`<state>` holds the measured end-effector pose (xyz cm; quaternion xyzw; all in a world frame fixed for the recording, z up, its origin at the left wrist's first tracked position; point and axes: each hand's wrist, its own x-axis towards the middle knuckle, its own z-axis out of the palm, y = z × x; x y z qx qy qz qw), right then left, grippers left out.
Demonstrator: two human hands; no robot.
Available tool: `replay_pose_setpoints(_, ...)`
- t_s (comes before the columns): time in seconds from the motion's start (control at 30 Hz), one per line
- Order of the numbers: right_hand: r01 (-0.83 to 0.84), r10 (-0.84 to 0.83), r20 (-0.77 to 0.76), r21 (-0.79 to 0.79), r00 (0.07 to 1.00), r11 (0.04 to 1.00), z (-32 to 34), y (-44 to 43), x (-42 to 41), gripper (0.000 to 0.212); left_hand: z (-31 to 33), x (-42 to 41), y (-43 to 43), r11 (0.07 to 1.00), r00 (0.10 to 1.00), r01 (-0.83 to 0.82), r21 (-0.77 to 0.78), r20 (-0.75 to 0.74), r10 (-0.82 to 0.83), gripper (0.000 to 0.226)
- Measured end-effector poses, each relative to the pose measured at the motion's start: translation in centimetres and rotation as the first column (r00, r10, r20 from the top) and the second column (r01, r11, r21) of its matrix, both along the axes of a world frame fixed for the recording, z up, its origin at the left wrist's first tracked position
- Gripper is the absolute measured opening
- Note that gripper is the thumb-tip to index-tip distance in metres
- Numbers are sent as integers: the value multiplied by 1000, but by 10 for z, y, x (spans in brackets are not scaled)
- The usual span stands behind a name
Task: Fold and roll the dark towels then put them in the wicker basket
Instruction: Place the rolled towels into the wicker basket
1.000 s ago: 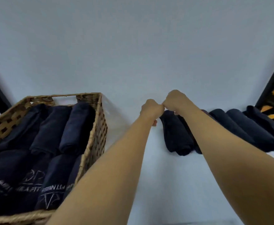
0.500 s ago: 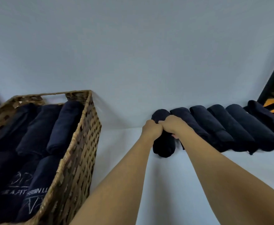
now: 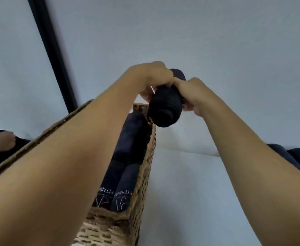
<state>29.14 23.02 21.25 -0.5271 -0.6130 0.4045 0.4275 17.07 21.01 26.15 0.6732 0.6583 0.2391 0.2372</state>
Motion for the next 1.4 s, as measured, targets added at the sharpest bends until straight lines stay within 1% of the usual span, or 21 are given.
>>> replay_pose_setpoints(0.07,-78,78,14,-22,997,997,4,0,-35,19,-2,-36,-4,998,998,-63,-10,-21,63,34)
replay_pose_setpoints(0.13,-131,136,79,-61,988,990,-5,4,-64,18,-18,-64,-7,993,993,-117,-30,18,118,34)
replay_pose_setpoints(0.2,-142,156,175,-90,972,986,-18,8,-85,24,-43,-83,-7,986,980,-154,-60,119,160,31)
replay_pose_setpoints(0.27,-132,152,318,-83,936,988,-30,12,-95,34,-68,-92,-4,981,954,-149,-122,243,175,22)
replay_pose_setpoints(0.33,-122,135,463,-59,876,991,-37,14,-95,33,-88,-95,1,976,915,-121,-182,360,180,15)
replay_pose_setpoints(0.43,-121,107,611,-18,784,993,-40,17,-92,23,-105,-93,10,966,867,-83,-246,461,191,24)
replay_pose_setpoints(0.53,-148,62,780,39,622,988,-41,13,-99,12,-112,-92,7,948,841,-67,-312,494,221,21)
replay_pose_setpoints(0.57,-151,36,830,58,556,987,-42,11,-102,10,-114,-92,5,943,845,-60,-326,486,222,22)
replay_pose_setpoints(0.63,-150,-40,903,114,428,982,-44,7,-105,22,-120,-92,5,946,869,-53,-320,452,202,21)
replay_pose_setpoints(0.7,-169,-134,937,196,322,966,-47,6,-106,30,-125,-90,9,959,894,-56,-277,413,172,28)
replay_pose_setpoints(0.73,-187,-169,943,228,286,955,-48,8,-107,31,-126,-89,9,964,905,-57,-261,393,160,34)
replay_pose_setpoints(0.83,-233,-195,943,260,269,937,-51,16,-110,31,-133,-87,15,972,921,-50,-231,366,134,41)
replay_pose_setpoints(0.93,-263,-163,953,231,257,937,-58,24,-111,32,-139,-86,20,982,957,-36,-188,276,88,35)
replay_pose_setpoints(0.97,-276,-155,955,224,251,935,-61,26,-111,33,-140,-86,22,986,976,-22,-168,208,57,33)
replay_pose_setpoints(1.03,-284,-149,967,205,208,937,-66,31,-111,34,-140,-85,22,990,1000,-10,-138,2,11,31)
replay_pose_setpoints(1.1,-269,-161,978,191,131,944,-68,33,-111,34,-140,-82,20,992,965,-1,-129,-260,-33,36)
replay_pose_setpoints(1.17,-281,-181,980,197,82,939,-70,36,-113,33,-139,-82,17,991,903,16,-131,-425,-71,37)
replay_pose_setpoints(1.23,-319,-193,979,204,65,925,-72,39,-115,30,-136,-85,12,994,910,25,-107,-408,-67,18)
replay_pose_setpoints(1.27,-335,-193,979,203,62,920,-73,40,-116,26,-133,-85,9,994,937,26,-108,-343,-61,16)
replay_pose_setpoints(1.33,-348,-195,979,201,53,915,-73,44,-117,14,-127,-84,5,991,982,22,-135,-182,-46,21)
replay_pose_setpoints(1.4,-352,-195,980,200,49,914,-75,48,-118,18,-124,-81,4,981,997,48,-187,-43,-57,17)
